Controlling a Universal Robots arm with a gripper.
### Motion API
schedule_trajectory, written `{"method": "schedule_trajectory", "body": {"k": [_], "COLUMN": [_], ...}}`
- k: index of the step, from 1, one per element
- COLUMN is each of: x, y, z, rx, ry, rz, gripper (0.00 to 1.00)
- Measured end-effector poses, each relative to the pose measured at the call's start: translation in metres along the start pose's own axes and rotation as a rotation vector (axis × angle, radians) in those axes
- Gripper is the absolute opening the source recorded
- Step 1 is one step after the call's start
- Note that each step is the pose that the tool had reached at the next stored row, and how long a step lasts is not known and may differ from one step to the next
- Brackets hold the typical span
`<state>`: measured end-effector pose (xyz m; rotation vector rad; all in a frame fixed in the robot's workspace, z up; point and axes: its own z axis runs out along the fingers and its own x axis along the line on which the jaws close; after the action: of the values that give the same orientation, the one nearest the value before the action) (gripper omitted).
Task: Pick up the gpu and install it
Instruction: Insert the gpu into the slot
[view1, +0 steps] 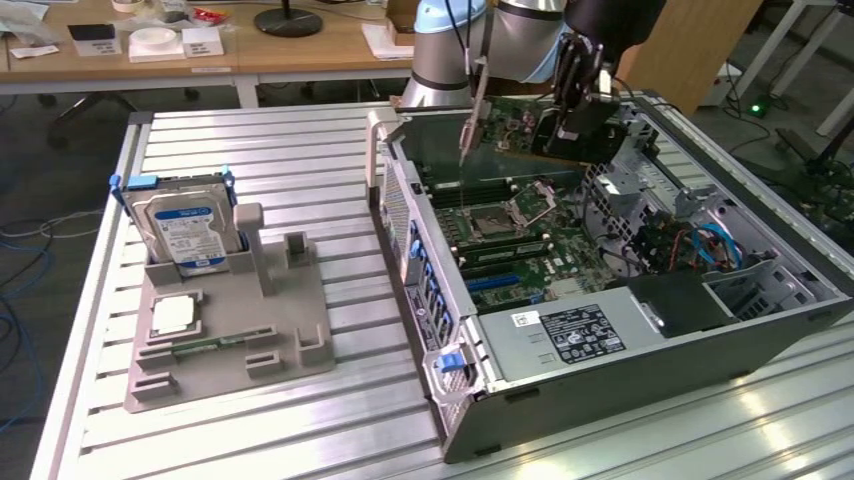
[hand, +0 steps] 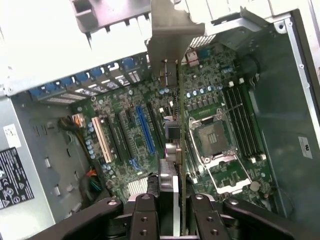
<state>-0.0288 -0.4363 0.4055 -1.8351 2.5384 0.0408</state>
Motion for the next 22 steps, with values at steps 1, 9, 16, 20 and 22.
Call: {"method": "schedule_trajectory", "body": {"k": [1, 9, 16, 20, 22], "x": [0.0000, 0.0001, 0.0001, 0.0003, 0.0003], "y": [0.0000, 0.0000, -0.0001, -0.0002, -0.0002], "z": [0.0002, 0.0022, 0.0045, 0.0055, 0.0058], "rx": [0.0068, 0.0054, 0.0269, 0.0331, 0.0336], "ry": [-0.0023, -0.0314, -0.0394, -0.0414, -0.0419], "rz": [-0.009, -0.065, -0.125, -0.169, -0.183], "gripper": [0.28, 0.28, 0.28, 0.28, 0.28]}}
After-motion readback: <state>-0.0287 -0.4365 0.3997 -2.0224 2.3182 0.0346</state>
